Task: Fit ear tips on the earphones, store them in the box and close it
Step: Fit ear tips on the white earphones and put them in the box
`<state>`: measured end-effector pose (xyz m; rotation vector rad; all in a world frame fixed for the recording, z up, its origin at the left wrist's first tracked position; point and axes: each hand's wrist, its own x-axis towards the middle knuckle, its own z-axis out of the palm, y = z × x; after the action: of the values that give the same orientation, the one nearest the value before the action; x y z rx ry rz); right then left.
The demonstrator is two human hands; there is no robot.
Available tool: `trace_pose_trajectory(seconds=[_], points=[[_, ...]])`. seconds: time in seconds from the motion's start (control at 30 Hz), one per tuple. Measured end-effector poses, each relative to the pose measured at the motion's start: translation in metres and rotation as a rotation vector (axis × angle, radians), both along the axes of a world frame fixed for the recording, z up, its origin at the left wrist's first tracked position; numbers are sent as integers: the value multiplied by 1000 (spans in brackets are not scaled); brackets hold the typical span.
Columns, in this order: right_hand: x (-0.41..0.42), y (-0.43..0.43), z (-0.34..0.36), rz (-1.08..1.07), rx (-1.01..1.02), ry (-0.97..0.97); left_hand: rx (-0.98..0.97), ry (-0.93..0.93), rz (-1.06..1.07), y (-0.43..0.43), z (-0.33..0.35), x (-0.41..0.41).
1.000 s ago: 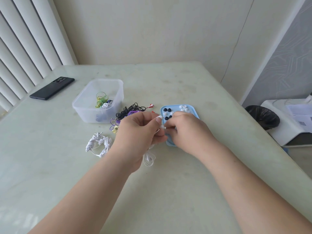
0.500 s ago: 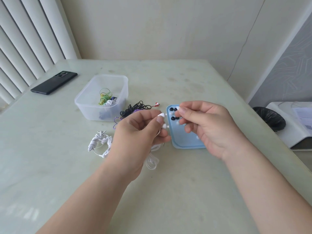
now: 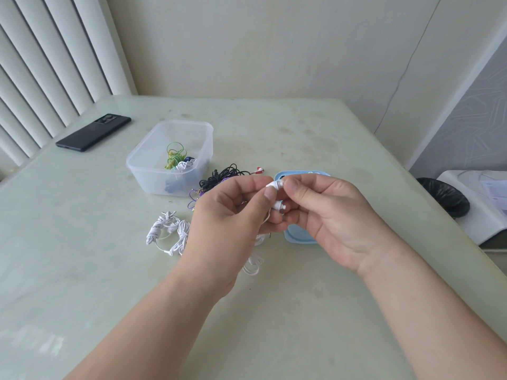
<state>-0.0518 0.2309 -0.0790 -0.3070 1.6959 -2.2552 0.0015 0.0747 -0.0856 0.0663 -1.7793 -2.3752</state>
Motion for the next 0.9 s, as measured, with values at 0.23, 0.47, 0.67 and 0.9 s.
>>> trace_pose_trajectory(seconds=[0.23, 0.47, 0.67, 0.9], points=[[3, -4, 0, -31, -18, 41, -12, -3, 27, 1, -2, 0], [7, -9, -1, -101, -23, 127, -5, 2, 43, 0, -1, -1], [13, -15, 0, -207, 65, 258, -26, 9, 61, -1, -2, -1], [14, -15, 2, -162, 7, 177, -26, -10, 63, -2, -3, -2]])
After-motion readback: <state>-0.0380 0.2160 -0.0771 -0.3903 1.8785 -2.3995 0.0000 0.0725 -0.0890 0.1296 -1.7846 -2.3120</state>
